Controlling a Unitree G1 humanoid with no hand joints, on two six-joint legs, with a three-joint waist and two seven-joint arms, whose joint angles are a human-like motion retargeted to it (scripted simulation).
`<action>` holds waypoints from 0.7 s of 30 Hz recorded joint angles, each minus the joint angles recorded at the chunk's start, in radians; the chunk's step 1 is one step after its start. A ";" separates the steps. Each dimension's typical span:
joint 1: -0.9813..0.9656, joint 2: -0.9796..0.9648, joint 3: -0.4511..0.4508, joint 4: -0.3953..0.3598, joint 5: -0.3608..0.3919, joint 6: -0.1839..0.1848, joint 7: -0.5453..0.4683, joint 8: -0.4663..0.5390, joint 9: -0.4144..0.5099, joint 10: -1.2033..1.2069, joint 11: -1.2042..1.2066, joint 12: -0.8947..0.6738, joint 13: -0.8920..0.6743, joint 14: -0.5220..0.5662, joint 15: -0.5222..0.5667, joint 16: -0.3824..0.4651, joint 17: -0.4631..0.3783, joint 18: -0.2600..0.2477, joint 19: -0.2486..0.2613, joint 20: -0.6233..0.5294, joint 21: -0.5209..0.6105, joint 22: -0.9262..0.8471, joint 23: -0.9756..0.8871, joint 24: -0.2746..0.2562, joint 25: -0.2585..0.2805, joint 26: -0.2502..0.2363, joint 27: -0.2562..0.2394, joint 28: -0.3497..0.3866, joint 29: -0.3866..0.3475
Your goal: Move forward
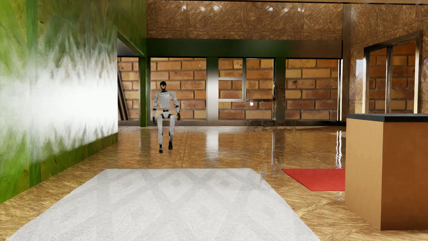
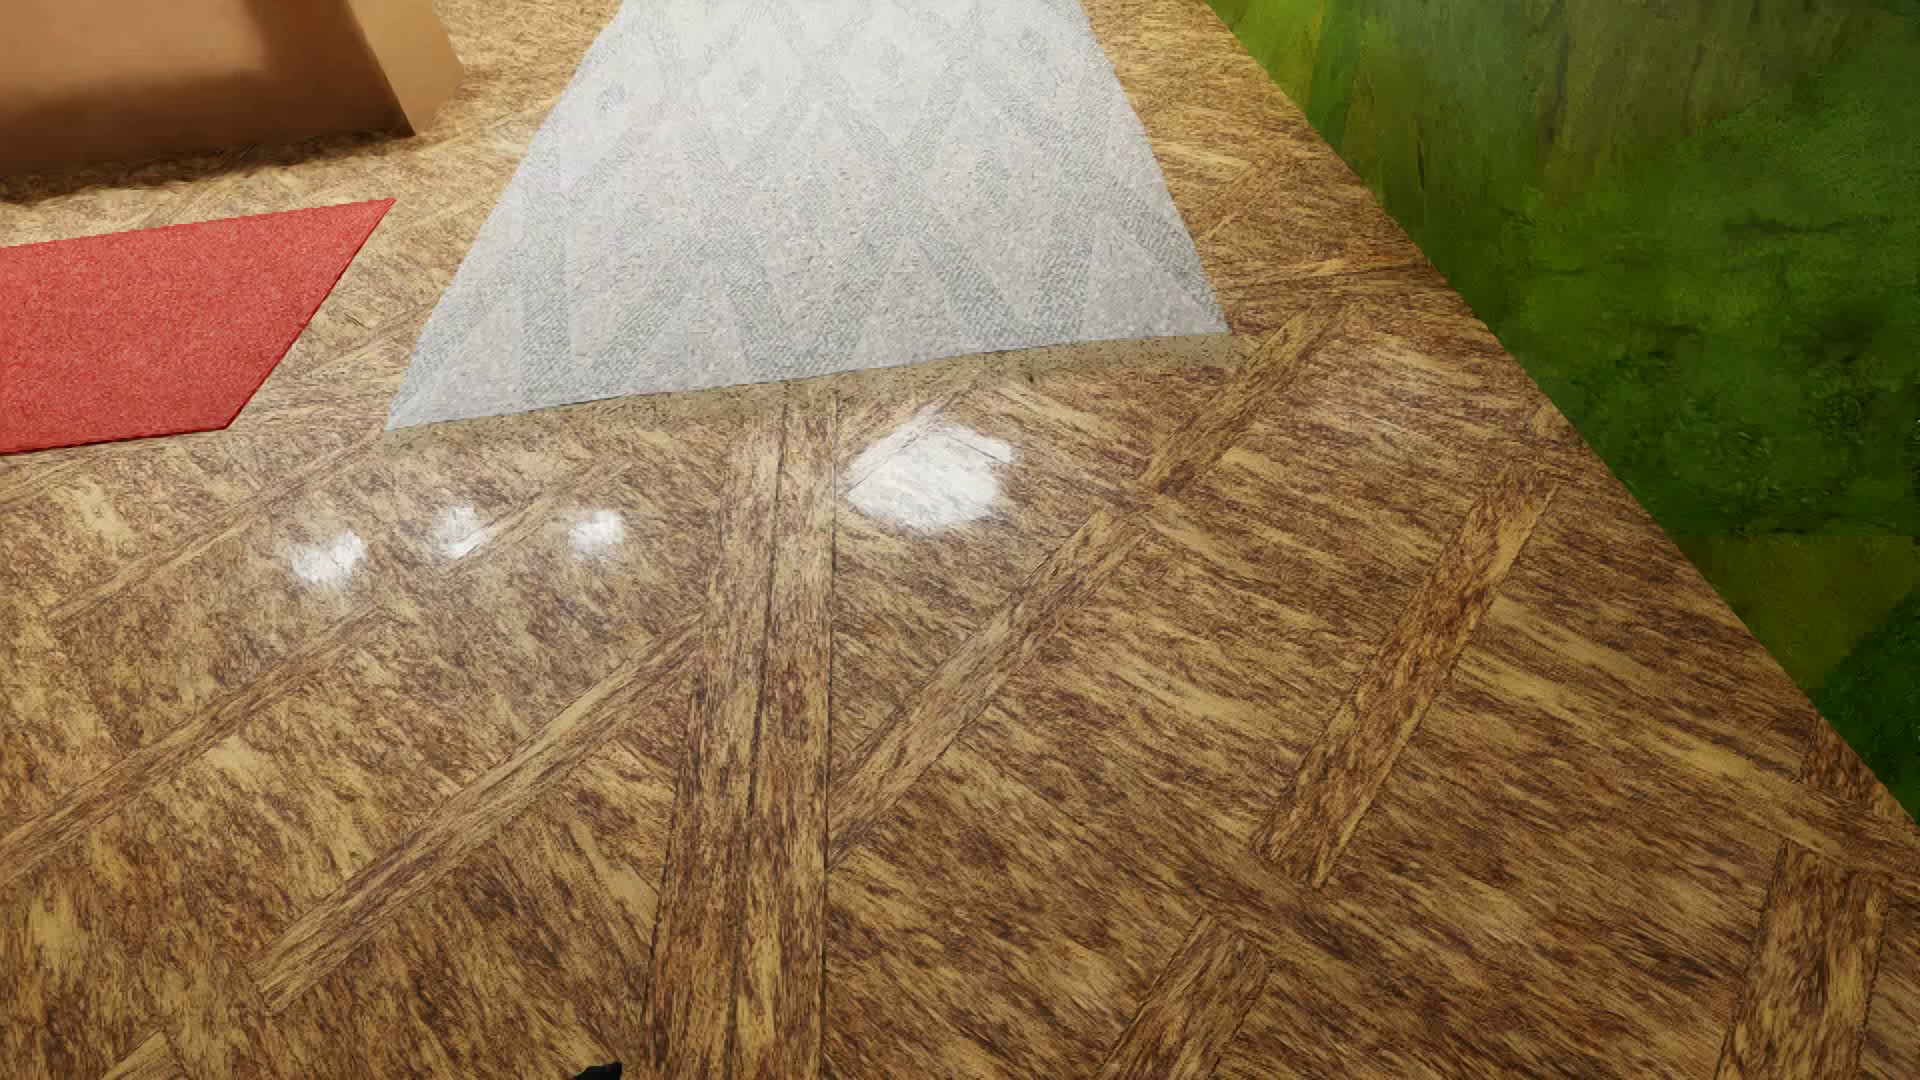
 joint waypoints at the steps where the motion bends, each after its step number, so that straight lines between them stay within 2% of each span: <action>1: -0.113 0.032 0.020 -0.014 0.018 -0.010 0.000 0.000 -0.003 0.175 0.004 0.015 -0.012 0.105 -0.043 -0.006 -0.001 0.000 0.000 -0.034 -0.004 0.016 -0.010 0.000 0.000 0.000 0.000 0.000 0.000; 2: -0.214 0.081 0.056 -0.020 0.037 -0.020 0.000 0.000 0.005 0.335 0.000 0.026 -0.026 0.109 -0.081 -0.002 -0.003 0.000 0.000 -0.076 0.005 0.033 -0.031 0.000 0.000 0.000 0.000 0.000 0.000; 4: -0.380 0.230 0.139 -0.014 0.053 -0.041 0.000 0.000 0.020 0.502 -0.050 0.065 -0.060 -0.001 -0.122 -0.010 -0.014 0.000 0.000 -0.121 0.011 0.057 -0.087 0.000 0.000 0.000 0.000 0.000 0.000; 5: -0.448 0.299 0.188 -0.022 0.044 -0.057 0.000 0.000 0.024 0.467 -0.076 0.083 -0.087 -0.008 -0.135 -0.013 -0.021 0.000 0.000 -0.149 0.009 0.071 -0.111 0.000 0.000 0.000 0.000 0.000 0.000; 6: -0.517 0.361 0.239 -0.010 0.035 -0.068 0.000 0.000 0.032 0.409 -0.092 0.106 -0.112 0.039 -0.159 -0.014 -0.031 0.000 0.000 -0.163 0.003 0.076 -0.148 0.000 0.000 0.000 0.000 0.000 0.000; 9: -0.605 0.529 0.344 -0.001 0.004 -0.089 0.000 0.000 0.036 -0.047 -0.145 0.158 -0.181 0.236 -0.229 -0.012 -0.063 0.000 0.000 -0.213 -0.030 0.077 -0.265 0.000 0.000 0.000 0.000 0.000 0.000; 10: -0.610 0.586 0.361 0.004 0.010 -0.086 0.000 0.000 0.034 -0.191 -0.155 0.173 -0.196 0.191 -0.274 -0.012 -0.072 0.000 0.000 -0.229 -0.043 0.082 -0.299 0.000 0.000 0.000 0.000 0.000 0.000; 11: -0.599 0.621 0.374 0.000 0.008 -0.086 0.000 0.000 0.028 -0.288 -0.156 0.177 -0.222 -0.084 -0.302 -0.018 -0.080 0.000 0.000 -0.250 -0.056 0.099 -0.321 0.000 0.000 0.000 0.000 0.000 0.000; 12: -0.575 0.646 0.405 -0.010 -0.008 -0.093 0.000 0.000 0.027 -0.419 -0.136 0.184 -0.233 -0.312 -0.302 -0.021 -0.082 0.000 0.000 -0.258 -0.074 0.113 -0.332 0.000 0.000 0.000 0.000 0.000 0.000; 13: -0.588 0.671 0.416 -0.021 -0.020 -0.096 0.000 0.000 0.027 -0.303 -0.115 0.191 -0.242 -0.369 -0.278 -0.026 -0.084 0.000 0.000 -0.271 -0.081 0.133 -0.339 0.000 0.000 0.000 0.000 0.000 0.000; 14: -0.616 0.675 0.411 -0.048 -0.030 -0.102 0.000 0.000 0.022 -0.292 -0.061 0.194 -0.243 -0.174 -0.211 -0.031 -0.084 0.000 0.000 -0.285 -0.089 0.150 -0.334 0.000 0.000 0.000 0.000 0.000 0.000; 15: -0.629 0.670 0.403 -0.075 -0.044 -0.115 0.000 0.000 0.014 -0.255 0.001 0.200 -0.230 -0.039 -0.077 -0.037 -0.076 0.000 0.000 -0.288 -0.095 0.174 -0.320 0.000 0.000 0.000 0.000 0.000 0.000; 16: -0.614 0.637 0.378 -0.101 -0.063 -0.125 0.000 0.000 0.008 -0.204 0.135 0.204 -0.203 0.010 0.126 -0.038 -0.065 0.000 0.000 -0.288 -0.096 0.194 -0.291 0.000 0.000 0.000 0.000 0.000 0.000; 17: -0.576 0.542 0.371 -0.120 -0.088 -0.141 0.000 0.000 0.002 -0.182 0.303 0.200 -0.184 -0.027 0.290 -0.031 -0.057 0.000 0.000 -0.275 -0.075 0.191 -0.269 0.000 0.000 0.000 0.000 0.000 0.000; 18: -0.542 0.427 0.343 -0.147 -0.104 -0.151 0.000 0.000 0.002 -0.169 0.474 0.189 -0.178 -0.066 0.303 -0.025 -0.054 0.000 0.000 -0.269 -0.035 0.185 -0.244 0.000 0.000 0.000 0.000 0.000 0.000; 20: -0.380 0.256 0.282 -0.157 -0.094 -0.139 0.000 0.000 0.021 -0.199 0.697 0.166 -0.158 -0.178 -0.048 -0.015 -0.046 0.000 0.000 -0.222 0.011 0.142 -0.204 0.000 0.000 0.000 0.000 0.000 0.000; 21: -0.297 0.175 0.239 -0.153 -0.087 -0.131 0.000 0.000 0.027 -0.221 0.722 0.144 -0.146 -0.242 -0.111 -0.007 -0.042 0.000 0.000 -0.208 0.026 0.131 -0.177 0.000 0.000 0.000 0.000 0.000 0.000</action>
